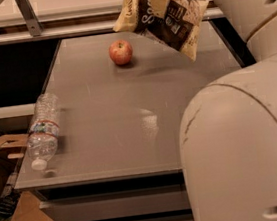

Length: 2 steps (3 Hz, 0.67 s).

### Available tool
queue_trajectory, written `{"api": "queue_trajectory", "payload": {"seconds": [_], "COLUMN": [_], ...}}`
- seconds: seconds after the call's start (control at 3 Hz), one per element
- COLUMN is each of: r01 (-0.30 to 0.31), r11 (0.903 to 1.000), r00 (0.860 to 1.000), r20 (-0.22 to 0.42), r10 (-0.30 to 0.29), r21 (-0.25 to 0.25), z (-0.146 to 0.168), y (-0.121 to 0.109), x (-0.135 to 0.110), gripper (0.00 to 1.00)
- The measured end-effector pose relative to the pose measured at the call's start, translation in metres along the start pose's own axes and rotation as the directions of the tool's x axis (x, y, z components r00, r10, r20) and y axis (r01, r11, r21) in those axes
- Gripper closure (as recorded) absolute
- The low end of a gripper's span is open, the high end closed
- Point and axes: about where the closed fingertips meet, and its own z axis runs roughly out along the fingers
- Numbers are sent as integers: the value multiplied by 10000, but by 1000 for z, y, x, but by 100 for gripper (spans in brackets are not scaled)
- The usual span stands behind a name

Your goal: Move brown chip bag near apple

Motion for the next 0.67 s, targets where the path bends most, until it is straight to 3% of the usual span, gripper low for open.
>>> {"api": "queue_trajectory", "payload": {"seconds": [0.67], "r01": [-1285], "r11": [9876], "r00": [9851], "r20": [1029], "r10": [1376], "r21": [-898], "z": [21], "y": [-4], "x": [-3], "gripper": [100]}}
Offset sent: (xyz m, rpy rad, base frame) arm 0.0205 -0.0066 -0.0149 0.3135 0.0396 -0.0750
